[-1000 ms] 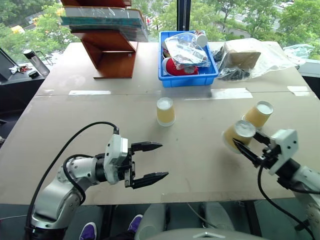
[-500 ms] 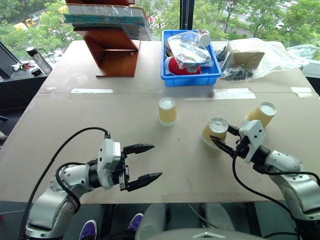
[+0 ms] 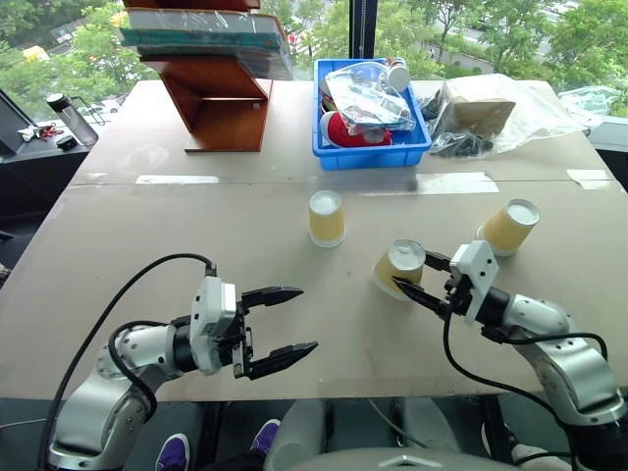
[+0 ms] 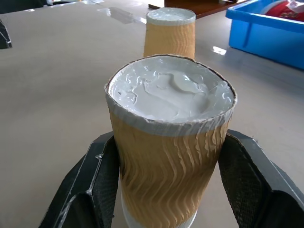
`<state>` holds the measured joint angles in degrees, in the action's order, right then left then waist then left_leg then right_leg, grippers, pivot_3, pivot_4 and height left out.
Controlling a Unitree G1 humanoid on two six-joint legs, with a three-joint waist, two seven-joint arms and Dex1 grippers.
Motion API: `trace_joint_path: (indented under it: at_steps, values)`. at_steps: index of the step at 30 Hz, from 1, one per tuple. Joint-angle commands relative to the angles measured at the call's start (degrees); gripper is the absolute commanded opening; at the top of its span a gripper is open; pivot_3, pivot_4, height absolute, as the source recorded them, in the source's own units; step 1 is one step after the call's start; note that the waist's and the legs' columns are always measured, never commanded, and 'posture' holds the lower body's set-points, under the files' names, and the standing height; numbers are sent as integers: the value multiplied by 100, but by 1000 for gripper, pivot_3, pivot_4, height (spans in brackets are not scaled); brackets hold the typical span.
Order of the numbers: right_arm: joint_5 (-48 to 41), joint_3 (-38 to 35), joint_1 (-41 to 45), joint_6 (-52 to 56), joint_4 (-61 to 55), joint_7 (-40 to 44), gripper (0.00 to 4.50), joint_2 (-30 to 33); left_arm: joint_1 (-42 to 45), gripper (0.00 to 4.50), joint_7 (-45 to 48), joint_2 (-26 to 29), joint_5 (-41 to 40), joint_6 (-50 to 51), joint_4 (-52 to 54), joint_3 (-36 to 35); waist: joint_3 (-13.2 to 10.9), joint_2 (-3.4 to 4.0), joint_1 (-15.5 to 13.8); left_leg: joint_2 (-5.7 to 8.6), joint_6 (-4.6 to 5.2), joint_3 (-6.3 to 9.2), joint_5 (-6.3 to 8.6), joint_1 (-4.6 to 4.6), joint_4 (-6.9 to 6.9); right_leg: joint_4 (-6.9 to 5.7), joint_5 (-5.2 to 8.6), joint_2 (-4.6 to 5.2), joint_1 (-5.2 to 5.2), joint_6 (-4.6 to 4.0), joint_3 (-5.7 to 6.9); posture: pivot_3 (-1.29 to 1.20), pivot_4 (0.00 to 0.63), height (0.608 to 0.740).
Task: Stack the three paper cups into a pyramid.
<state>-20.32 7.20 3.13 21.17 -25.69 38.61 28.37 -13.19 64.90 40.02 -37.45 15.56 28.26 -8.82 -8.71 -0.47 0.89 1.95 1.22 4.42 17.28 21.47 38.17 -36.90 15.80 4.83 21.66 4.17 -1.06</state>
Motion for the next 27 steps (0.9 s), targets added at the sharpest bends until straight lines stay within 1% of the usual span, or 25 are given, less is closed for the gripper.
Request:
trace_joint_path:
  at_steps: [1, 5, 10, 16, 20, 21, 22, 24, 27]
  values:
    - [106, 260, 266, -201, 47, 169, 2831, -100, -25, 4500, 119, 36, -85, -163, 1, -169, 0, 0, -4, 0, 0, 1, 0, 0, 0, 0, 0, 0, 0, 0, 1, 0, 150, 740]
    - [186, 356, 487, -281, 335, 232, 2831, -193, -130, 4500, 187, 50, -119, -207, -15, -304, 0, 0, -9, 1, 0, 3, 0, 6, 2, 2, 0, 2, 5, 0, 3, 0, 150, 740]
    - [291, 380, 558, -425, 567, 374, 2831, -165, -308, 4500, 188, 17, -130, -254, 13, -449, 0, 0, -8, 1, 0, 4, 0, 7, 3, 2, 0, 3, 4, 0, 5, 0, 150, 740]
    - [273, 265, 612, -444, 663, 499, 2831, -107, -377, 4500, 134, -8, -112, -311, 51, -455, 0, 0, -8, 1, -1, 4, 0, 9, 3, 1, 0, 3, 5, 0, 5, 0, 150, 740]
    - [230, 371, 706, -226, 719, 626, 2831, -71, -367, 4500, 115, -21, -111, -340, 44, -434, 0, 0, -8, 1, -1, 4, 0, 9, 3, 1, 0, 3, 5, 0, 5, 0, 150, 740]
    - [196, 381, 730, -187, 734, 659, 3374, -77, -368, 4500, 109, -26, -112, -343, 45, -432, 0, 0, -8, 1, -1, 4, 0, 9, 3, 1, 0, 3, 5, -1, 5, 0, 150, 740]
    - [202, 366, 747, -157, 746, 644, 3632, -81, -370, 4500, 99, -30, -112, -343, 50, -431, 0, 0, -8, 1, -1, 5, 0, 9, 4, 1, 0, 3, 5, 0, 6, 0, 150, 740]
    - [229, 330, 751, -145, 721, 663, 4417, -30, -376, 4500, 84, -38, -110, -341, 59, -428, 0, 0, -10, 1, -1, 5, 0, 9, 4, 1, 0, 3, 5, -1, 6, 0, 150, 740]
    - [123, 104, 717, -48, 434, 642, 4481, 109, -383, 4500, 66, -53, -108, -340, 55, -421, -1, 1, -11, 1, -1, 5, 0, 11, 4, 1, 0, 4, 5, 0, 6, 0, 150, 740]
